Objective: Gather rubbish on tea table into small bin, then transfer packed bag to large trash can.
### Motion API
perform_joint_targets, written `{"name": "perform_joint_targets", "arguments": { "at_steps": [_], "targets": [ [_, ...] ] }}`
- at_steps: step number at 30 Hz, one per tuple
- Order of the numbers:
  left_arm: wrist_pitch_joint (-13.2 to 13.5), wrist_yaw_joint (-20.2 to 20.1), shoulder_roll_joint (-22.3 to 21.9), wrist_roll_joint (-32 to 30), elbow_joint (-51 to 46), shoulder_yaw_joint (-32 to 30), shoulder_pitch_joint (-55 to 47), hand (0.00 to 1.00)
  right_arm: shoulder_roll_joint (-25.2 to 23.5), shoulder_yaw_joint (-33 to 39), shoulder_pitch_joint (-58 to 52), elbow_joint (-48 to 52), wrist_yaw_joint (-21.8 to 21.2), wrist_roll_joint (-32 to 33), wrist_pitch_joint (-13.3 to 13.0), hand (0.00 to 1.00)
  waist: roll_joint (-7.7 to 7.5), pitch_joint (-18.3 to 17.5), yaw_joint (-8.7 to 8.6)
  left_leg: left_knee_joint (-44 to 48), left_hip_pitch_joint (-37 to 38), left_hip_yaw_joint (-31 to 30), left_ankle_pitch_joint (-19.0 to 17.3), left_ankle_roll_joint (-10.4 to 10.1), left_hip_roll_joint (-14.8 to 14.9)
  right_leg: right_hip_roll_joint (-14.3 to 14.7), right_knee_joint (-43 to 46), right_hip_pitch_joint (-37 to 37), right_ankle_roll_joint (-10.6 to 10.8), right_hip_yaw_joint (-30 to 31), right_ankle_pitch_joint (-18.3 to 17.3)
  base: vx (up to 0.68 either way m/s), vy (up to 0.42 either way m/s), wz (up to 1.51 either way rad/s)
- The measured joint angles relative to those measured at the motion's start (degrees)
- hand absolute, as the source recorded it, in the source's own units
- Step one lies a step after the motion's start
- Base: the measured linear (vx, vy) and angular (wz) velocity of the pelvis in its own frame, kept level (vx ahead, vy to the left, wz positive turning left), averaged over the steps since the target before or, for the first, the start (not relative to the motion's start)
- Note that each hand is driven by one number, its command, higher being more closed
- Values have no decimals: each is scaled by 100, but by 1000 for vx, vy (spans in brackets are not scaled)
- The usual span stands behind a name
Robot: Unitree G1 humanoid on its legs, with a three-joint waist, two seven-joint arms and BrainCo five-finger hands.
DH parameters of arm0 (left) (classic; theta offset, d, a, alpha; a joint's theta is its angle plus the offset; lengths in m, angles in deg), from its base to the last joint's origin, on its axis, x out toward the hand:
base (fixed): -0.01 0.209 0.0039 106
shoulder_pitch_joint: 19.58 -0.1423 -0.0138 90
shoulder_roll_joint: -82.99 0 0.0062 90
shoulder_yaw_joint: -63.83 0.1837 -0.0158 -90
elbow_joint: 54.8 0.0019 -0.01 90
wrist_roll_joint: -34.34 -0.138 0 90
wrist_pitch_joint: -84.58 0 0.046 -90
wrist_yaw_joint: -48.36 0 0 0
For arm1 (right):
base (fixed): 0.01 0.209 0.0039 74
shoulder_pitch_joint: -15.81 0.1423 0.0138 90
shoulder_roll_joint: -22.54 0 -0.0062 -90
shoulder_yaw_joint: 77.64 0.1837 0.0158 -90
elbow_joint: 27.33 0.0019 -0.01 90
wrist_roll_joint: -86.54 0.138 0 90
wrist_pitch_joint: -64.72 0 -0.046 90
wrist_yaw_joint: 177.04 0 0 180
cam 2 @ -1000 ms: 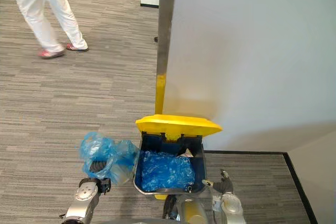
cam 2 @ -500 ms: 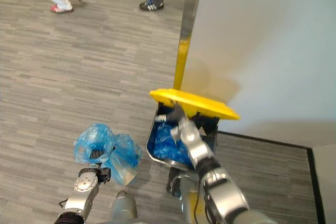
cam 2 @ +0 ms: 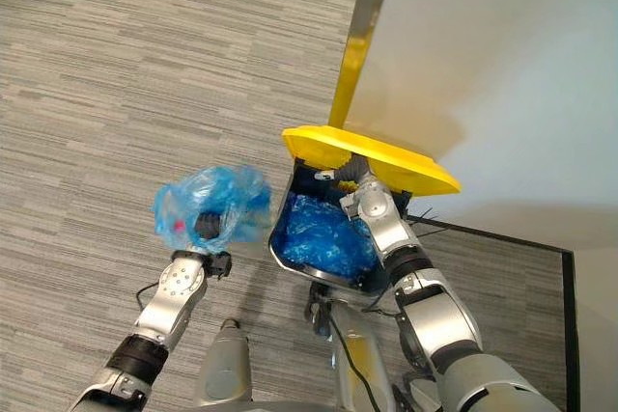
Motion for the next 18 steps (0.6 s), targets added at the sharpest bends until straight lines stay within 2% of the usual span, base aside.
{"name": "perform_joint_targets", "arguments": {
  "at_steps": [3,6,8,11,14,15,17,18],
  "targets": [
    [133,-68,-132,50,-83,529,440,100,31,-52,1,55,-4,-14,0,0,3,2,-92,49,19,55,-42,4,11,35,1,0,52,59,-32,-2,6,-10],
    [182,-105,-303,41,-71,820,714,100,128,-233,30,106,-9,-48,0,0,23,24,-233,111,26,107,-91,4,58,79,10,1,68,91,-42,6,-2,-11],
    [188,-97,-403,34,77,914,892,100,251,-234,53,163,-9,-51,0,0,86,99,-256,174,26,131,-130,0,82,103,33,1,70,106,-42,7,-3,-9],
    [187,-33,-424,4,899,919,1360,100,444,-314,333,208,-24,-58,67,0,97,399,-357,274,27,145,-149,1,86,103,99,-3,85,119,-52,-22,-14,-4],
    [127,61,-406,-163,1526,920,1740,100,609,-472,667,208,-33,-66,121,0,78,635,-381,412,-52,236,-195,17,91,133,94,-103,103,202,-18,-64,-4,-23],
    [91,127,-386,-314,1896,920,1987,100,651,-490,865,208,-36,-74,146,0,41,674,-389,528,-231,324,-226,47,98,167,82,-285,153,288,62,-73,10,-34],
    [81,180,-390,-437,2315,912,2288,100,668,-504,1047,207,-52,-80,167,0,3,725,-449,653,-415,385,-257,73,98,179,56,-437,114,333,141,-60,20,-29],
    [73,200,-386,-592,2715,827,2586,100,670,-579,1224,207,-64,-75,169,0,-63,821,-524,728,-536,449,-277,93,100,205,8,-534,130,401,238,-40,30,-27]
  ]
}}
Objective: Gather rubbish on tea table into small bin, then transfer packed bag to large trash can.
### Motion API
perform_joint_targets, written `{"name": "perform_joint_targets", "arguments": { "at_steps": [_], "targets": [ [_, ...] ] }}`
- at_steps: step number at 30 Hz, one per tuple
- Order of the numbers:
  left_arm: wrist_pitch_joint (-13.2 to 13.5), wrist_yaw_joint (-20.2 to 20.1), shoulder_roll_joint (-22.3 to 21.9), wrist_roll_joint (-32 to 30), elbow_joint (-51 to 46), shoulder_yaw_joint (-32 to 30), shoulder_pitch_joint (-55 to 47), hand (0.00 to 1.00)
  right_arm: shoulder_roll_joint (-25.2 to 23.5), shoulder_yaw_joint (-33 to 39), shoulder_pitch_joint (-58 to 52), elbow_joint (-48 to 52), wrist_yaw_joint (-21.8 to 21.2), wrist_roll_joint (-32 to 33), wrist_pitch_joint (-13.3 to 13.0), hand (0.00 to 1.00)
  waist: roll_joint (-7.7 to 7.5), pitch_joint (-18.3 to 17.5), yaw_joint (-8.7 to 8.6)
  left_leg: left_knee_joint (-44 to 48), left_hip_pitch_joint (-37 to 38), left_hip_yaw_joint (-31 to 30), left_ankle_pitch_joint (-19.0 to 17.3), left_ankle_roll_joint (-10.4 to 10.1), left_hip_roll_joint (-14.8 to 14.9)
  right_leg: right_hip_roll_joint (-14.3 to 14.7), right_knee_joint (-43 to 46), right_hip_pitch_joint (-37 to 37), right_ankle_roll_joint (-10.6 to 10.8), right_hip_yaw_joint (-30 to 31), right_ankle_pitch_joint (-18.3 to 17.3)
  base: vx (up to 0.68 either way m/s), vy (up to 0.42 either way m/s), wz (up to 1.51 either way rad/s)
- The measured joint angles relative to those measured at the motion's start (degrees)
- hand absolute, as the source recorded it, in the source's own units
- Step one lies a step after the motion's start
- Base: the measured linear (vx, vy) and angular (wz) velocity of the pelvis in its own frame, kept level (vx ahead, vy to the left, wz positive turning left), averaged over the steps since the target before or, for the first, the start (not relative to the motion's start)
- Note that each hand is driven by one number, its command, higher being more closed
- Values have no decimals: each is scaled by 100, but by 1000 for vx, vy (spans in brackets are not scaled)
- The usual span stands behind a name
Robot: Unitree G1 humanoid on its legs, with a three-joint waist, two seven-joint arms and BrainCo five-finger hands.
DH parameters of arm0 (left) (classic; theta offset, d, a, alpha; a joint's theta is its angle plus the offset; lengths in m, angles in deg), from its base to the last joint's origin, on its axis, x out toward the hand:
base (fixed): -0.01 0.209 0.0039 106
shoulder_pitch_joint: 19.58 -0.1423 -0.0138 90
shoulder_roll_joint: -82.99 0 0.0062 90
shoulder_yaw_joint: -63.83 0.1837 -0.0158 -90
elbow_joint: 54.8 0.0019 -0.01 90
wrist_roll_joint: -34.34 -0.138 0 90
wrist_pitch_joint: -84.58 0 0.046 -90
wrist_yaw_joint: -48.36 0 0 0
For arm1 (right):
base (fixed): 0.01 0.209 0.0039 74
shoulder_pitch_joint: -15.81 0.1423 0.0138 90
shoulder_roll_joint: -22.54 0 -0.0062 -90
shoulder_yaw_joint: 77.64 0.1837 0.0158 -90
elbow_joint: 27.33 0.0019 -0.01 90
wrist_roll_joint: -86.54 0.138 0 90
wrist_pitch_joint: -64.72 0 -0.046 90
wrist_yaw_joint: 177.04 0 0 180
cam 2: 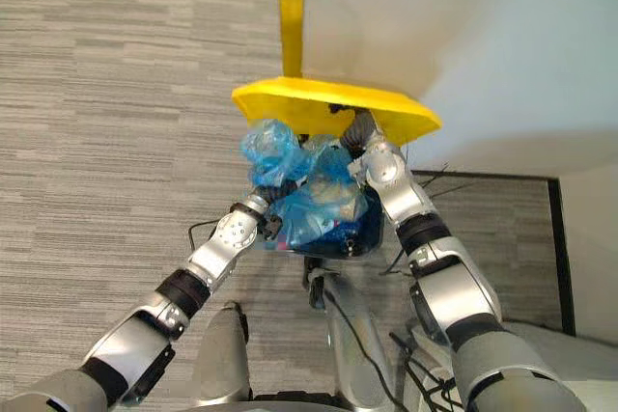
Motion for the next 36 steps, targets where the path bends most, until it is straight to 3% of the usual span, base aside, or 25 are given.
{"name": "perform_joint_targets", "arguments": {
  "at_steps": [5,6,9,15,22,26,31,36],
  "targets": [
    [-200,86,7,-583,1264,-193,506,100,49,-56,480,226,42,36,-24,0,-163,177,-155,329,-476,162,-121,75,14,72,-83,-409,-33,180,216,-30,45,-27],
    [-301,91,10,-727,1484,-293,521,0,48,-83,506,394,63,40,-61,0,-207,241,-183,421,-568,187,-157,82,31,85,-85,-523,-12,201,260,11,51,-24],
    [-494,147,-32,-1021,1641,-444,516,0,1,-198,479,580,74,167,-128,0,-243,290,-175,577,-782,240,-242,80,103,128,-34,-721,-96,233,330,24,35,-15],
    [-603,309,-197,-1524,1525,-813,527,0,-276,-330,86,1399,72,365,-259,0,-242,289,-128,579,-821,272,-258,95,147,121,5,-732,-79,240,312,13,6,-1],
    [-723,313,-356,-1931,1351,-916,375,0,-352,-371,-441,1661,73,241,-358,0,-244,282,-3,580,-671,268,-256,92,105,60,189,-715,-41,223,204,3,-4,2],
    [-758,316,-181,-2023,1334,-967,47,0,-329,-360,-979,1684,65,114,-359,0,-244,281,2,454,-377,260,-243,78,92,58,162,-398,-36,189,169,6,10,6],
    [-753,307,409,-2037,865,-969,-537,0,-278,-218,-1899,1697,-56,-200,-359,0,-317,197,28,26,279,237,-75,68,-13,-56,58,190,-11,131,101,15,17,17],
    [-578,203,677,-1780,149,-1342,-1642,0,-285,222,-3177,1736,-280,-230,-360,0,-315,-240,104,-60,708,121,-12,96,-140,-221,54,700,-38,-15,26,21,43,27]
  ]
}}
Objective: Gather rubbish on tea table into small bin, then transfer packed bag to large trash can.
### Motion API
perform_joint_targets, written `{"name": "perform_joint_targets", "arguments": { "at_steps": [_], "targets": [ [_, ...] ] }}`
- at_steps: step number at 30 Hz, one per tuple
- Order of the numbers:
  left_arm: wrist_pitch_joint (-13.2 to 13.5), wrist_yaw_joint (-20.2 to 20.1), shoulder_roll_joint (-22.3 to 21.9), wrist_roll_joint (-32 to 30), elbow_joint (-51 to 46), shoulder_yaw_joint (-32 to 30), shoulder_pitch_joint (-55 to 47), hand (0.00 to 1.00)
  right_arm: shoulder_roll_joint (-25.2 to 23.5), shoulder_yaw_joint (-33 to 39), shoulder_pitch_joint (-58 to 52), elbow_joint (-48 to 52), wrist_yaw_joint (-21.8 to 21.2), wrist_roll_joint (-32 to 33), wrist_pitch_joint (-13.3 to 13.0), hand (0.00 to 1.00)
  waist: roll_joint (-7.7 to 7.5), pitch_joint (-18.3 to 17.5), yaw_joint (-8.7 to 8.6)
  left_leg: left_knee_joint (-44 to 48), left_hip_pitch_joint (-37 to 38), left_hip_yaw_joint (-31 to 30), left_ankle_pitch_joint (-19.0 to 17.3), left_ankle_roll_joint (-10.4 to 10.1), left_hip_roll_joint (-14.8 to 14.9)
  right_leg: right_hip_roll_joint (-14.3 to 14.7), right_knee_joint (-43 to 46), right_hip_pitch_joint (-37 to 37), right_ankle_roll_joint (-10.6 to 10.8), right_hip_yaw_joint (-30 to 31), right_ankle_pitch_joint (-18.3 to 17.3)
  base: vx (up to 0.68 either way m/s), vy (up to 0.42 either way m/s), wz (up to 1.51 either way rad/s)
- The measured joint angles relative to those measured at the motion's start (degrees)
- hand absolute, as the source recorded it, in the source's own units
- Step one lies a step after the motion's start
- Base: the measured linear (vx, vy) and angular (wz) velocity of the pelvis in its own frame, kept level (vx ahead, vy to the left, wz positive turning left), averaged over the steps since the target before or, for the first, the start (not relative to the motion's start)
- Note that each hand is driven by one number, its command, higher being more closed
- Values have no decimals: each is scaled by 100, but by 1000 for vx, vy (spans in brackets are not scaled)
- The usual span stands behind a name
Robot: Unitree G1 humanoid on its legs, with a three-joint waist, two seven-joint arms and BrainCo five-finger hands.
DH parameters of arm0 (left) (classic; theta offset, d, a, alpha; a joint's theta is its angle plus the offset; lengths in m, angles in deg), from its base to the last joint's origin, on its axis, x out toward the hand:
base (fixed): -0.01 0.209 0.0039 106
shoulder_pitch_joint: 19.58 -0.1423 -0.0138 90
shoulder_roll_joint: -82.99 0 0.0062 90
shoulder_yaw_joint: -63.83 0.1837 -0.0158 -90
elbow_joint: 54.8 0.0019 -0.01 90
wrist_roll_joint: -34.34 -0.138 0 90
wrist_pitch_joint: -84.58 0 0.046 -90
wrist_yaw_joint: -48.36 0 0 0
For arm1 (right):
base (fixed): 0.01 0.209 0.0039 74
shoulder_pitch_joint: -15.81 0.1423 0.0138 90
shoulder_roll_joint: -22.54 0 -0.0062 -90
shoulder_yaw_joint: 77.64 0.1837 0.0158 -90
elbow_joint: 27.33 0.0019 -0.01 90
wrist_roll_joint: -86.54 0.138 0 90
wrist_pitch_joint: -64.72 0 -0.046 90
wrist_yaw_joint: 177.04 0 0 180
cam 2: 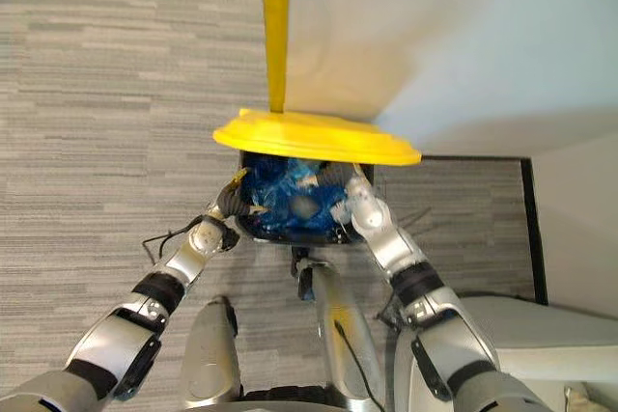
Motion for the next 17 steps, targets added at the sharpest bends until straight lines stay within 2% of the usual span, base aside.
{"name": "perform_joint_targets", "arguments": {
  "at_steps": [4,5,6,7,8,9,10,11,12,13,14,15,16,17],
  "targets": [
    [203,-151,18,528,-705,-735,-1294,0,-44,153,-989,6,-218,-53,-19,0,-95,-343,106,-197,313,208,146,258,-413,-260,-332,272,230,261,325,-126,157,-13],
    [204,-206,9,756,-910,-1077,-1864,0,-64,158,-1380,5,-344,-191,-23,0,-79,-429,146,-240,393,413,258,457,-424,-286,-856,500,541,381,558,-195,169,-40],
    [204,-263,0,854,-971,-1202,-2087,0,-65,166,-1568,5,-398,-204,-26,0,-64,-491,158,-315,394,500,334,552,-394,-323,-958,533,669,319,538,-242,153,-57],
    [199,-285,-74,970,-1071,-1424,-2521,0,-77,191,-1882,-42,-471,-219,-34,0,53,-542,213,-411,400,661,430,613,-359,-416,-268,298,381,278,252,-276,129,-40],
    [161,-340,-119,1147,-1089,-1734,-2858,0,-133,353,-2229,-79,-574,-251,-34,0,51,-584,188,-587,495,695,546,675,-338,-536,819,229,90,239,23,-315,146,-33],
    [140,-380,-124,1211,-1097,-1880,-3002,0,-192,482,-2437,-88,-604,-251,-34,0,105,-630,190,-718,523,697,627,668,-335,-590,1261,245,39,230,-111,-219,95,-3],
    [105,-395,-210,1298,-1185,-2041,-3254,0,-252,642,-2727,-114,-658,-251,-35,0,97,-763,154,-929,590,692,767,651,-301,-649,1773,331,21,233,-323,-129,11,1],
    [95,-411,-245,1386,-1401,-2185,-3585,0,-314,832,-3079,-128,-691,-251,-40,0,85,-938,139,-1167,598,684,917,608,-256,-727,2188,577,43,259,-538,-63,-73,-5],
    [93,-465,-267,1446,-1611,-2255,-3866,0,-383,1026,-3388,-122,-722,-247,-53,0,46,-1083,159,-1276,552,683,991,568,-237,-819,2331,876,121,394,-590,-57,-109,-10],
    [90,-501,-284,1517,-1708,-2266,-3985,0,-417,1117,-3524,-120,-744,-245,-57,0,5,-1146,164,-1279,507,696,1010,532,-232,-887,2284,1053,152,477,-547,-53,-157,-25],
    [85,-527,-328,1560,-1795,-2270,-4089,0,-442,1218,-3744,-135,-785,-246,-55,0,-103,-1271,212,-1274,375,757,1041,466,-211,-897,1825,1348,464,576,-775,-86,-194,-30],
    [76,-532,-457,1625,-1802,-2308,-4080,0,-432,1330,-3826,-138,-784,-245,-49,0,-54,-1331,220,-1353,297,768,1105,369,-145,-783,1472,1415,506,460,-834,-102,-191,-39],
    [79,-634,-698,1656,-1811,-2314,-4109,0,-442,1446,-3913,-139,-776,-245,-28,0,59,-1440,219,-1623,283,820,1276,360,-65,-646,904,1530,508,346,-850,-86,-143,-37],
    [82,-660,-796,1682,-1795,-2311,-4105,0,-453,1493,-3953,-146,-776,-245,-27,0,77,-1523,223,-1791,313,849,1407,364,-69,-602,635,1558,477,342,-869,-28,-58,-26]
  ]
}}
